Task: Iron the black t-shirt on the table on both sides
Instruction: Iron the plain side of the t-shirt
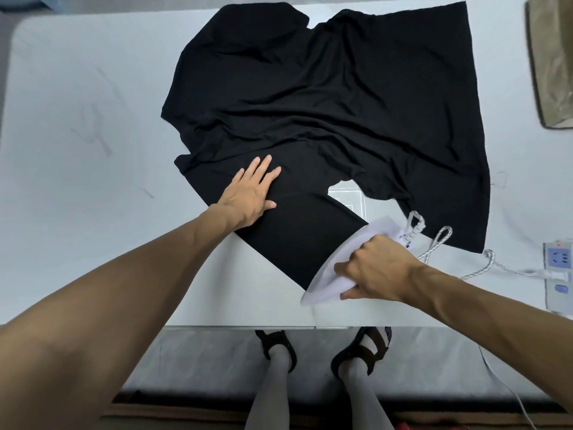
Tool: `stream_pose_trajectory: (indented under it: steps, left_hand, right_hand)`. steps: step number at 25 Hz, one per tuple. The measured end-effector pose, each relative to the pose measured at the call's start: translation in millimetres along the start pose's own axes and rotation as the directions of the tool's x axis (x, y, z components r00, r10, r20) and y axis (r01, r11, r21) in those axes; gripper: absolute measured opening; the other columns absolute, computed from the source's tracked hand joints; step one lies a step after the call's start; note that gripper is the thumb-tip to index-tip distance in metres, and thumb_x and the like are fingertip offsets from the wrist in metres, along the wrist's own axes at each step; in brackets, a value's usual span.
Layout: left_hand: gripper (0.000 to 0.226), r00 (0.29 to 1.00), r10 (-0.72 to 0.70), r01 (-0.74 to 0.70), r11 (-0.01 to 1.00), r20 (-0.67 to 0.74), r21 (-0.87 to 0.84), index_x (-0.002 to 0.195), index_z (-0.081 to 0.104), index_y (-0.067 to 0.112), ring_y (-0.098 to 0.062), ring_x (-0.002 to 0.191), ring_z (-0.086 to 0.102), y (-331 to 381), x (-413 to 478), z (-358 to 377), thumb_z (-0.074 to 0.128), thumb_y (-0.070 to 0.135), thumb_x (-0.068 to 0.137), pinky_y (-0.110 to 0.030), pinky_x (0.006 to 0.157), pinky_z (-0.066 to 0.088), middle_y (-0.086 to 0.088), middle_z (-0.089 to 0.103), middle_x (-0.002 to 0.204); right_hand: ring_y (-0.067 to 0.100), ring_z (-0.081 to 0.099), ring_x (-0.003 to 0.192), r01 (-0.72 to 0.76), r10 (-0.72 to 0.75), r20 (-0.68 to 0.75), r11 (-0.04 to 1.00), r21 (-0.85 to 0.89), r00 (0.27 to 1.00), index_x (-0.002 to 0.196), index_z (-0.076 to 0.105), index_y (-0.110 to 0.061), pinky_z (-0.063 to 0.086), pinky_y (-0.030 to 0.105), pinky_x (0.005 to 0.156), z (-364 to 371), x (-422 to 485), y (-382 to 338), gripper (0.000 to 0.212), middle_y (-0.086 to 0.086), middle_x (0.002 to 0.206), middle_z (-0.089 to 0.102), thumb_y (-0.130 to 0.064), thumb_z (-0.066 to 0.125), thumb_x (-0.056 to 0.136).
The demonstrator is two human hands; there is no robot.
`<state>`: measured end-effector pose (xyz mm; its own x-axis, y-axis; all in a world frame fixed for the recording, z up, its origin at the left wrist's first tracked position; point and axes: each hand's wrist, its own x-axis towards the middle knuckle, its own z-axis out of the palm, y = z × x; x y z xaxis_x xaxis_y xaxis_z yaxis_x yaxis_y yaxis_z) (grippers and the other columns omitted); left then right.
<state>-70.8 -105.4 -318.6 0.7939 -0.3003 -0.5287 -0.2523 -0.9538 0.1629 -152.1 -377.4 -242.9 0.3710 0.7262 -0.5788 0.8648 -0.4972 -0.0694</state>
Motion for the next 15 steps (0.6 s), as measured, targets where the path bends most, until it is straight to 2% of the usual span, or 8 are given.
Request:
stream_pose_trajectory:
  steps: [3,5,6,8,10,11,13,15]
  left_hand:
    - [0.072,0.995,-0.093,0.096,0.982,0.023,-0.165,0.155,0.018,0.018,-0.029,0.15,0.013,27,-3,-25,0.058,0.031,0.096,-0.042,0.122,0.017,-0.008,0.009,0.164]
    - [0.057,0.987,-0.161,0.152,0.909,0.008,-0.387,0.149,0.032,0.018,-0.027,0.139,0.037,45,-1,-48,0.055,0.028,0.097,-0.04,0.115,0.031,-0.006,0.034,0.154]
    - [0.05,0.982,-0.189,0.163,0.868,-0.008,-0.47,0.146,0.039,0.019,-0.025,0.134,0.044,55,1,-63,0.053,0.026,0.098,-0.039,0.111,0.036,-0.005,0.044,0.149]
    - [0.04,0.971,-0.235,0.164,0.799,-0.049,-0.579,0.139,0.049,0.019,-0.022,0.127,0.051,80,5,-93,0.052,0.024,0.099,-0.035,0.107,0.04,-0.003,0.056,0.139]
    - [0.034,0.968,-0.246,0.152,0.748,-0.057,-0.646,0.133,0.054,0.019,-0.019,0.12,0.056,113,9,-120,0.052,0.023,0.099,-0.031,0.102,0.041,-0.001,0.062,0.131]
    - [0.033,0.969,-0.239,0.143,0.737,-0.057,-0.66,0.131,0.056,0.019,-0.018,0.117,0.058,132,13,-130,0.054,0.024,0.098,-0.03,0.1,0.043,-0.001,0.063,0.127]
    - [0.031,0.976,-0.215,0.133,0.722,-0.037,-0.679,0.129,0.058,0.02,-0.018,0.11,0.06,168,22,-139,0.056,0.025,0.098,-0.032,0.098,0.046,-0.002,0.064,0.122]
    - [0.032,0.984,-0.178,0.122,0.729,-0.015,-0.673,0.129,0.058,0.02,-0.019,0.113,0.059,213,38,-143,0.057,0.026,0.097,-0.033,0.102,0.045,-0.002,0.063,0.125]
  right_hand:
    - [0.023,0.056,0.059,-0.239,0.264,-0.101,0.948,0.209,0.959,0.095,0.061,-0.026,0.037,0.029,0.052,-1,-38,16,0.046,-0.001,0.068,0.064,-0.068,0.046,0.083]
    - [0.024,0.058,0.06,-0.443,0.542,-0.169,0.799,0.406,0.823,0.089,0.062,-0.027,0.036,0.029,0.051,-9,-64,33,0.032,-0.001,0.066,0.064,-0.058,0.056,0.08]
    - [0.027,0.059,0.065,-0.501,0.654,-0.149,0.687,0.526,0.742,0.089,0.06,-0.027,0.037,0.03,0.053,-17,-79,44,0.024,0.0,0.069,0.065,-0.049,0.057,0.081]
    - [0.03,0.057,0.071,-0.51,0.811,-0.067,0.427,0.746,0.581,0.087,0.053,-0.026,0.041,0.035,0.057,-26,-112,68,0.012,0.001,0.073,0.064,-0.038,0.055,0.084]
    - [0.027,0.054,0.076,-0.405,0.901,-0.035,0.228,0.885,0.432,0.083,0.049,-0.025,0.043,0.038,0.062,-27,-148,96,0.017,-0.003,0.076,0.06,-0.041,0.053,0.087]
    - [0.025,0.052,0.081,-0.362,0.931,-0.046,0.186,0.913,0.361,0.082,0.049,-0.025,0.043,0.039,0.064,-24,-164,110,0.021,-0.005,0.08,0.058,-0.045,0.054,0.088]
    - [0.022,0.049,0.087,-0.38,0.97,-0.045,0.135,0.915,0.237,0.085,0.051,-0.028,0.043,0.039,0.069,-15,-191,135,0.025,-0.006,0.088,0.053,-0.053,0.052,0.089]
    - [0.023,0.051,0.083,-0.41,0.989,-0.007,0.068,0.91,0.15,0.089,0.051,-0.028,0.041,0.038,0.068,0,-222,163,0.029,-0.006,0.091,0.051,-0.057,0.049,0.089]
